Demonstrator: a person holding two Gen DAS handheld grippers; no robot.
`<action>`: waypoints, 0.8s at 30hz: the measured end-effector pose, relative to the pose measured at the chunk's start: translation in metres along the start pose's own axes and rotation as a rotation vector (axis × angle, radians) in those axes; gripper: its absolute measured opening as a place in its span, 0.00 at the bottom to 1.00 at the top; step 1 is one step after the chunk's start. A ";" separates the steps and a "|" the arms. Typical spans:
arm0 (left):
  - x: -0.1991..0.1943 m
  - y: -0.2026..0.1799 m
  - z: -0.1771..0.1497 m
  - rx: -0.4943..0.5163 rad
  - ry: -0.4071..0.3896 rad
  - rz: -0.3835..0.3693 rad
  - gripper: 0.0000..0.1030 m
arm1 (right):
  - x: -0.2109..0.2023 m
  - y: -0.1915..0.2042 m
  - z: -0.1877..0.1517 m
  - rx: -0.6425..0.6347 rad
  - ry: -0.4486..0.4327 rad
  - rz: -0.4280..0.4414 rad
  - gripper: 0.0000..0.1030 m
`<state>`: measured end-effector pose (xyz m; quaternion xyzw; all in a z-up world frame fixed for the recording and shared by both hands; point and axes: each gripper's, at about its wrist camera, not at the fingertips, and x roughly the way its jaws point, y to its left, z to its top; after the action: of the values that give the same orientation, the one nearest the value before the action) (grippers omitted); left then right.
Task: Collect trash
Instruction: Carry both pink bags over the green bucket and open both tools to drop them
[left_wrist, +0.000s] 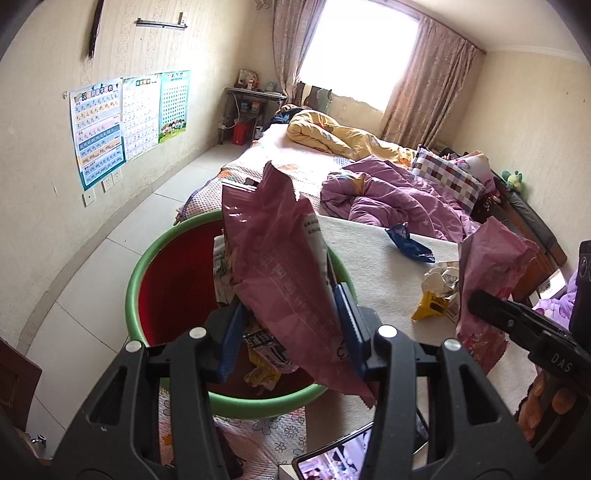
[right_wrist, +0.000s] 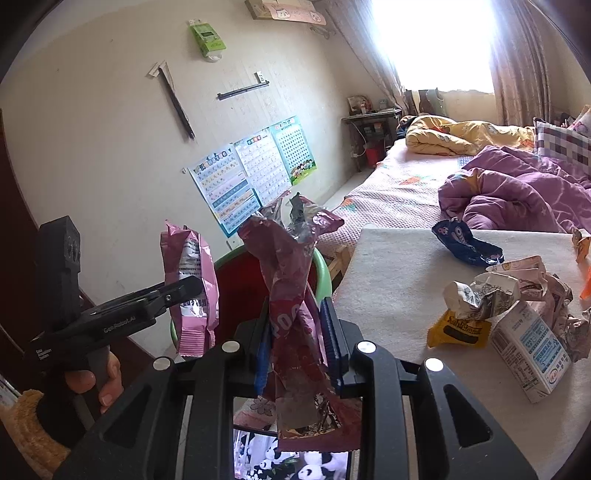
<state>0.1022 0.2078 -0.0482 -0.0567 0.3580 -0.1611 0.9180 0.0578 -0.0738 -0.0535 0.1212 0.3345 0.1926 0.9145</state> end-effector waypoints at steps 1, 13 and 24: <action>0.000 0.002 -0.001 -0.002 0.003 0.002 0.44 | 0.001 0.002 0.000 0.000 0.001 0.001 0.25; 0.004 0.009 0.001 -0.001 0.011 0.003 0.44 | 0.008 0.008 0.002 0.006 0.005 0.021 0.25; 0.008 0.016 0.000 -0.011 0.020 0.037 0.44 | 0.025 0.011 0.008 0.008 0.018 0.069 0.25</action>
<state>0.1117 0.2196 -0.0574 -0.0533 0.3692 -0.1426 0.9168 0.0775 -0.0539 -0.0574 0.1346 0.3393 0.2238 0.9037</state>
